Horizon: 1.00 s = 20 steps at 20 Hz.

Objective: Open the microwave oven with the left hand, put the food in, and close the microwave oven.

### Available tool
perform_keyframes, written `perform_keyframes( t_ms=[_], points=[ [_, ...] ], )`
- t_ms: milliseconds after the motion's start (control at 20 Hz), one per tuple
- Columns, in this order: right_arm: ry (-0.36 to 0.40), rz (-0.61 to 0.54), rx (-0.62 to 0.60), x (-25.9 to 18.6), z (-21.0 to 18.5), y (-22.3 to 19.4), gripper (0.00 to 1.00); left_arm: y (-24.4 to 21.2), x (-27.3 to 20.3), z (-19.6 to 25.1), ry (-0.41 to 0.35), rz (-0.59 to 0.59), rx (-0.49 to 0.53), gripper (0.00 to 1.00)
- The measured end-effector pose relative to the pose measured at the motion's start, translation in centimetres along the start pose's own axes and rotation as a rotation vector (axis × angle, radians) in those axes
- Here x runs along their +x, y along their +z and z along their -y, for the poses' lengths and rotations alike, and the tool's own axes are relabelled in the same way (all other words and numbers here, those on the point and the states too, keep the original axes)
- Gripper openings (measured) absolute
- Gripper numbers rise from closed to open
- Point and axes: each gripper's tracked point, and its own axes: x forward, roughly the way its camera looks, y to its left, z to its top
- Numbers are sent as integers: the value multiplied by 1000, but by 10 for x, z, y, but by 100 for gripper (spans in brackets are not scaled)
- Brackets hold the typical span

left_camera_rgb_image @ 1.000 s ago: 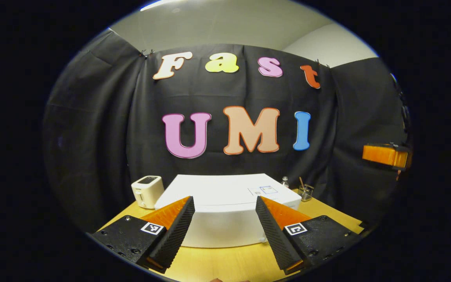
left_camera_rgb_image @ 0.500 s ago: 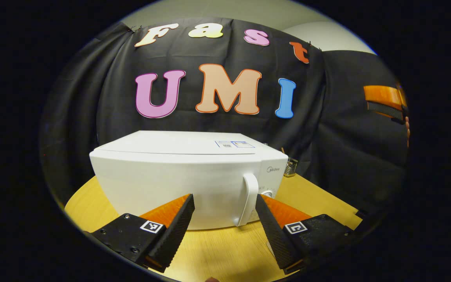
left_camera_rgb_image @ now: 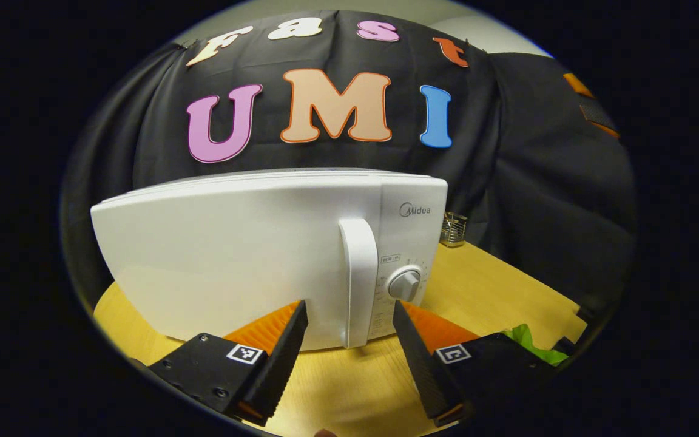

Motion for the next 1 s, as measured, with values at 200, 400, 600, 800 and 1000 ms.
perform_keyframes(
  t_ms=[200,400,600,800,1000],
  points=[
    [-44,-2,-7,-3,20,-3,96,-12,19,-1,4,-39,-25,63],
    [-40,-19,19,-4,23,-16,96,-16,21,-1,31,-45,-10,29],
    [-14,-55,43,-1,18,-35,96,-16,21,-3,40,-13,31,27],
    [16,-80,49,-5,11,-50,96,-15,21,-3,27,5,0,22],
    [-13,-87,28,-10,12,-61,100,-17,18,-3,33,10,-7,19]
  ],
)
